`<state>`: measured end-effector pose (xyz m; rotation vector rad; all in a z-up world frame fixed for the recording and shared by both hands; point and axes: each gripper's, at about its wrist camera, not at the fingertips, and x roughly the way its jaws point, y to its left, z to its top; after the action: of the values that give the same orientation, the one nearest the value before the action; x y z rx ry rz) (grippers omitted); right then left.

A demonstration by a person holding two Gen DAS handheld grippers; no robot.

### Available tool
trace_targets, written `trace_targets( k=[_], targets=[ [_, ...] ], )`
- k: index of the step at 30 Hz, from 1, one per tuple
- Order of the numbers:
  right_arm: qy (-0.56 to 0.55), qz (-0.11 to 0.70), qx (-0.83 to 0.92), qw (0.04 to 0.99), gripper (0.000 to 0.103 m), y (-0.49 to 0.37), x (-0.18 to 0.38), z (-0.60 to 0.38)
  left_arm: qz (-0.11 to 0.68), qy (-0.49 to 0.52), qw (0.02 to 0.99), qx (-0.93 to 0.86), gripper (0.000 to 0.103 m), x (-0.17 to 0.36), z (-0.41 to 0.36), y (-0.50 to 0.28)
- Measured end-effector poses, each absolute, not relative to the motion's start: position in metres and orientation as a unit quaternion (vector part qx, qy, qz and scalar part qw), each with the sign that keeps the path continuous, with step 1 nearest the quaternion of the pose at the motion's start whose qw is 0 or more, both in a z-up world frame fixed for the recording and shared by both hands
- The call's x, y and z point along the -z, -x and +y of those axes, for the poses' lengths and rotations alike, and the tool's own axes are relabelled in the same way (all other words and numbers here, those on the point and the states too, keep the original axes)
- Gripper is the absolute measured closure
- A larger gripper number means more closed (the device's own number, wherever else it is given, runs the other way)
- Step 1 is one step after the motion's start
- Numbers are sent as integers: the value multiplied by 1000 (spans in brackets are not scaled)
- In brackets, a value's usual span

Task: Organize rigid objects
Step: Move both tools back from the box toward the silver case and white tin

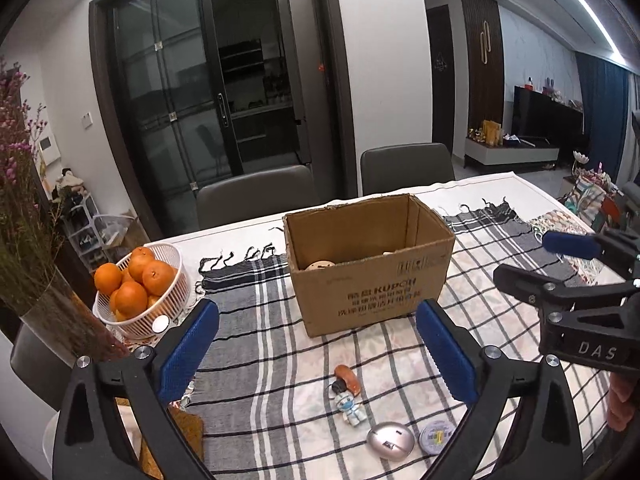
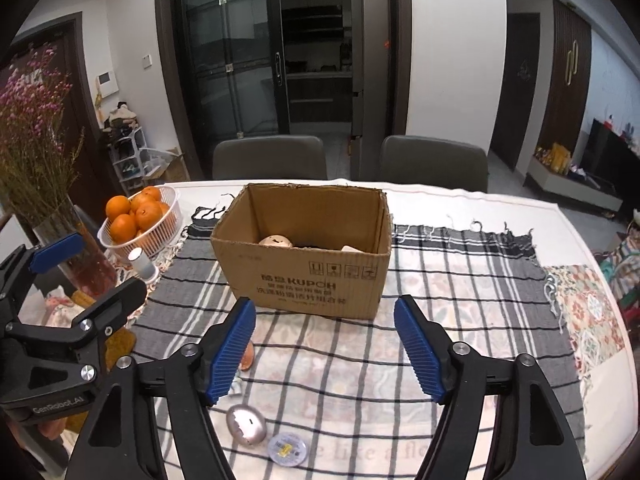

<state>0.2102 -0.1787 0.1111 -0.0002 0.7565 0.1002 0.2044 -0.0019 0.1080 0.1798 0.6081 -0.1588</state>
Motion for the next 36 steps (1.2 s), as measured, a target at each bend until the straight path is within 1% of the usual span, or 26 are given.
trace_targets(
  k=[18, 36],
  targets=[
    [18, 358, -45, 932, 27, -150, -71, -163, 298, -113, 944, 91, 1, -61, 6, -147],
    [13, 393, -56, 918, 27, -118, -7, -153, 318, -163, 924, 135, 1, -3, 1, -122]
  ],
)
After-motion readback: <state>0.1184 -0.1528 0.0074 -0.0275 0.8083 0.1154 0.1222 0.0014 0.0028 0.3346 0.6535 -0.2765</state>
